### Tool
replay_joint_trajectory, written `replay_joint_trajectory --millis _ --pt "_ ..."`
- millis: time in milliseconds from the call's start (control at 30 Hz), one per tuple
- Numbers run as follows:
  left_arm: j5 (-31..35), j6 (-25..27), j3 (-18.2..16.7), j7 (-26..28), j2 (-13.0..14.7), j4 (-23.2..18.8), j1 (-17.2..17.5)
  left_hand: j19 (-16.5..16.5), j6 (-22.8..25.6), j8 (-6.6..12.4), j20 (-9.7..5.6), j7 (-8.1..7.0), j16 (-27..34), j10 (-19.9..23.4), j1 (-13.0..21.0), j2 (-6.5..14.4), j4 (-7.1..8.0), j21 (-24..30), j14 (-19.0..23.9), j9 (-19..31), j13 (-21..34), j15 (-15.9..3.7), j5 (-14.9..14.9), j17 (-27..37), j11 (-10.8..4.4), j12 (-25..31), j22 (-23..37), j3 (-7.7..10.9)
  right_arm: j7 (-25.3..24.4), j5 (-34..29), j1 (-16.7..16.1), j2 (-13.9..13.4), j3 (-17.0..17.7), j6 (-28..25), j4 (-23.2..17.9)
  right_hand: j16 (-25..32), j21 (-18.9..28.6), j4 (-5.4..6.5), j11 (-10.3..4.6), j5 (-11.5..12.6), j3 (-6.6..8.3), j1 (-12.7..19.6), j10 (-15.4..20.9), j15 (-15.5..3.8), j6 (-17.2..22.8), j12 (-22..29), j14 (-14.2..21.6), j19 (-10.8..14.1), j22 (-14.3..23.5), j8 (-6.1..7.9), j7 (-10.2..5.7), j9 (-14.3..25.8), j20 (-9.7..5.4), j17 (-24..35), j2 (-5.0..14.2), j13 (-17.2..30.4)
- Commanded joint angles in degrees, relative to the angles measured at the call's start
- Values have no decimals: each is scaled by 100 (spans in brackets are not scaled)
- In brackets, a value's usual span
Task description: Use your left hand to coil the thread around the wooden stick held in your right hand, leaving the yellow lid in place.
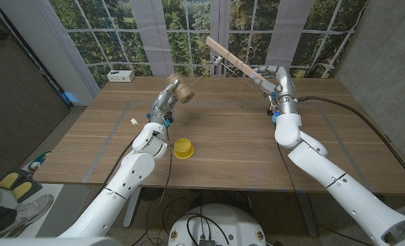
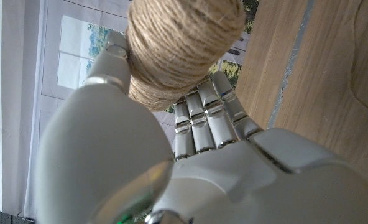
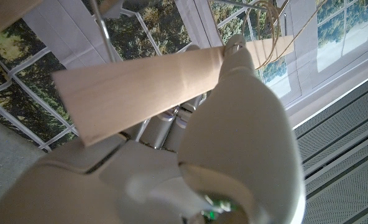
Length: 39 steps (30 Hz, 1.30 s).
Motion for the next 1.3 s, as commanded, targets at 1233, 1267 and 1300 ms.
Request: replay_joint_trajectory --millis 1233,1267,1300 --pt "3341 1119 439 865 1177 -629 -146 11 1011 722 27 -649 -10 1162 837 1466 426 9 -201 583 1154 -797 32 18 -1057 -11 1 489 1885 987 397 -1102 -124 -2940 -1411 52 152 12 236 21 56 786 274 -77 49 -158 214 222 -5 -1 282 -89 -568 46 718 -237" --pt "3374 1195 437 855 1204 -667 -139 10 1016 722 31 -643 -10 1159 836 1465 426 9 -202 581 1150 -798 32 19 -1064 -15 1 488 1924 1018 425 -1130 -141 -3007 -1431 53 157 7 239 22 60 794 271 -74 51 -170 225 235 -7 -1 290 -93 -560 42 715 -250" --pt "3417 1166 437 840 1208 -658 -128 18 1036 729 17 -659 -7 1171 844 1457 417 12 -197 576 1148 -804 32 19 -1071 -12 1 488 1961 1044 452 -1162 -160 -3064 -1450 54 162 -3 249 25 66 807 283 -75 47 -179 239 249 -9 -3 289 -98 -539 37 710 -268"
